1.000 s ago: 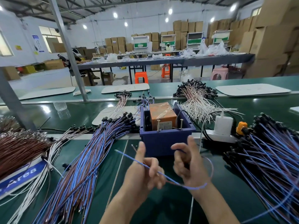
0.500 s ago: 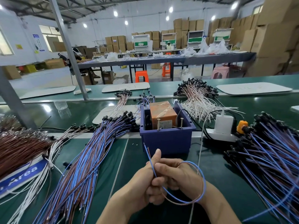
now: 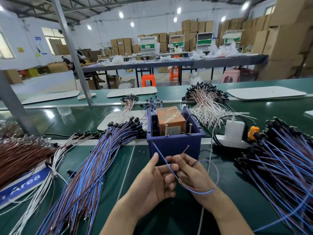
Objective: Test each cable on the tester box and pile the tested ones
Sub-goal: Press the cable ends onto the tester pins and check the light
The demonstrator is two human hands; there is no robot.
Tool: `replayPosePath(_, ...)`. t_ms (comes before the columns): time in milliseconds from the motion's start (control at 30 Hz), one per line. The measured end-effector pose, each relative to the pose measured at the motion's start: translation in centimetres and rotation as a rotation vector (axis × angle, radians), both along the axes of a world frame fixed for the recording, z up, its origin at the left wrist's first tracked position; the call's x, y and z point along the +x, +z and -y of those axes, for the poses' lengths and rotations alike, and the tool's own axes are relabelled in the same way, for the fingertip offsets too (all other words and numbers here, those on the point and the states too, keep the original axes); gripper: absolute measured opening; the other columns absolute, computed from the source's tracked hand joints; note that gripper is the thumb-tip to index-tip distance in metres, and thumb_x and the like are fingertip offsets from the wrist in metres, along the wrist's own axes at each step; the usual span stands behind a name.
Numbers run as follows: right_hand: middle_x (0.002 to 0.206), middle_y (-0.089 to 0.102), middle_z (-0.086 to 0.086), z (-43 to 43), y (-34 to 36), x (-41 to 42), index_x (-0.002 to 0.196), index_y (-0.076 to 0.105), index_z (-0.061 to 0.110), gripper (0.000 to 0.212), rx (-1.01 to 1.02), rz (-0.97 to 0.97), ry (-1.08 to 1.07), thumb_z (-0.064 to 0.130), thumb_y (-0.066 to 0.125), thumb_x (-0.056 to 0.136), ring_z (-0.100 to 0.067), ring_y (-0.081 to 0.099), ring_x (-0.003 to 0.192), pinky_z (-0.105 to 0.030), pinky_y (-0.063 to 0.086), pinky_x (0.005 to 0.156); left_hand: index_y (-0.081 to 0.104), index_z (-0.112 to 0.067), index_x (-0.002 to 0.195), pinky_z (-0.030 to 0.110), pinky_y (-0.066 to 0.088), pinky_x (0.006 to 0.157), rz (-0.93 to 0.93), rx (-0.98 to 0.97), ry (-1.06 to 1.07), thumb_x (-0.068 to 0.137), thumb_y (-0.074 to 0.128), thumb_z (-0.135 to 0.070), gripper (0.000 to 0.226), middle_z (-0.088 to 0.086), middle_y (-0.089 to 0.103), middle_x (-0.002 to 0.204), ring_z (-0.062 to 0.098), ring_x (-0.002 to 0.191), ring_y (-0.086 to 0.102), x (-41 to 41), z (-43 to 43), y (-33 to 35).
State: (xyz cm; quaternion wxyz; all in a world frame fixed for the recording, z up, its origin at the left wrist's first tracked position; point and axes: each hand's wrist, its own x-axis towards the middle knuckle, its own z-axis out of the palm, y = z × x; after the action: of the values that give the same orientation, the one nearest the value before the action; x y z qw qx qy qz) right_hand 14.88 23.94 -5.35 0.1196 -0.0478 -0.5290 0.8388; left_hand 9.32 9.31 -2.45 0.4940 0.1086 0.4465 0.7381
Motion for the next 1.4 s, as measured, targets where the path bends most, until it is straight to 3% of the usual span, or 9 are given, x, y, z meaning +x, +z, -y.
replayPosePath(67, 0.087, 0.071, -0.017, -0.1, -0.1, -0.2, 0.081, 0.075, 0.017, 0.017, -0.039, -0.015, -0.032, 0.032, 0.068, 0.081, -0.022, 0.042, 0.060, -0.039, 0.019, 0.057, 0.076, -0.009, 0.091, 0.029, 0.046, 0.053, -0.042, 0.028, 0.027, 0.084, 0.051, -0.040, 0.040, 0.002, 0.045, 0.062, 0.017, 0.056, 0.051, 0.1, -0.1, -0.1)
replayPosePath(133, 0.095, 0.073, -0.014, -0.2, -0.1, -0.3, 0.080, 0.074, 0.019, 0.013, -0.083, -0.025, -0.034, 0.030, 0.068, 0.083, -0.024, 0.037, 0.072, -0.038, 0.024, 0.059, 0.073, -0.009, 0.094, 0.030, 0.047, 0.053, -0.121, 0.024, 0.004, 0.074, 0.056, -0.030, 0.033, 0.003, 0.048, 0.065, 0.017, 0.059, 0.053, 0.3, -0.2, 0.2)
replayPosePath(267, 0.086, 0.072, -0.006, -0.5, 0.0, 0.0, 0.087, 0.076, 0.027, 0.016, -0.026, -0.009, -0.043, 0.039, 0.073, 0.078, -0.021, 0.050, 0.056, -0.024, 0.036, 0.046, 0.061, -0.007, 0.101, 0.030, 0.049, 0.052, -0.262, -0.022, -0.065, 0.067, 0.057, -0.007, 0.034, 0.002, 0.053, 0.067, 0.015, 0.062, 0.058, 1.2, -0.4, 0.4)
replayPosePath(400, 0.088, 0.070, -0.006, -0.7, 0.2, 0.5, 0.112, 0.074, 0.023, 0.033, -0.044, -0.044, -0.036, 0.039, 0.070, 0.083, -0.014, 0.054, 0.049, -0.023, 0.043, 0.043, 0.063, 0.000, 0.121, 0.035, 0.055, 0.063, -0.294, 0.039, -0.079, 0.075, 0.051, 0.006, 0.047, 0.010, 0.062, 0.087, 0.021, 0.080, 0.065, 1.3, -0.2, -0.2)
replayPosePath(500, 0.086, 0.069, -0.008, -0.8, 0.4, 0.5, 0.110, 0.075, 0.023, 0.036, -0.072, -0.019, -0.104, 0.044, 0.065, 0.083, -0.012, 0.045, 0.046, -0.021, 0.037, 0.039, 0.066, -0.005, 0.123, 0.035, 0.056, 0.067, -0.313, 0.011, -0.057, 0.084, 0.063, -0.006, 0.039, 0.012, 0.066, 0.097, 0.024, 0.087, 0.067, 1.1, -0.2, -0.6)
replayPosePath(600, 0.084, 0.068, -0.010, -1.0, 0.4, 0.4, 0.102, 0.076, 0.020, 0.036, -0.084, -0.025, -0.166, 0.047, 0.060, 0.084, -0.012, 0.033, 0.043, -0.019, 0.026, 0.034, 0.076, -0.016, 0.101, 0.033, 0.056, 0.066, -0.385, -0.058, 0.014, 0.090, 0.072, -0.031, 0.019, 0.006, 0.062, 0.082, 0.019, 0.077, 0.064, 1.0, -0.7, -1.1)
replayPosePath(667, 0.084, 0.067, -0.011, -1.0, 0.3, 0.2, 0.100, 0.076, 0.018, 0.034, -0.104, -0.051, -0.175, 0.045, 0.059, 0.088, -0.009, 0.028, 0.037, -0.019, 0.026, 0.034, 0.077, -0.021, 0.085, 0.031, 0.055, 0.064, -0.433, -0.101, 0.067, 0.082, 0.071, -0.043, 0.022, 0.002, 0.058, 0.074, 0.015, 0.069, 0.059, 0.9, -0.8, -1.3)
replayPosePath(833, 0.087, 0.069, -0.006, -1.1, 0.0, 0.1, 0.107, 0.075, 0.018, 0.030, -0.157, -0.089, -0.217, 0.038, 0.058, 0.093, -0.007, 0.024, 0.035, -0.020, 0.027, 0.035, 0.074, -0.023, 0.078, 0.030, 0.055, 0.063, -0.437, -0.091, 0.071, 0.084, 0.067, -0.040, 0.020, 0.006, 0.066, 0.085, 0.014, 0.070, 0.060, 0.9, -1.0, -1.6)
replayPosePath(1400, 0.098, 0.074, -0.002, -1.0, 0.4, 0.4, 0.109, 0.078, 0.021, 0.031, -0.311, -0.083, -0.266, 0.031, 0.070, 0.081, -0.005, 0.025, 0.037, -0.018, 0.028, 0.035, 0.068, -0.017, 0.086, 0.029, 0.055, 0.064, -0.418, -0.105, 0.026, 0.087, 0.065, -0.040, 0.023, 0.013, 0.070, 0.084, 0.017, 0.070, 0.063, 0.7, -0.9, -1.4)
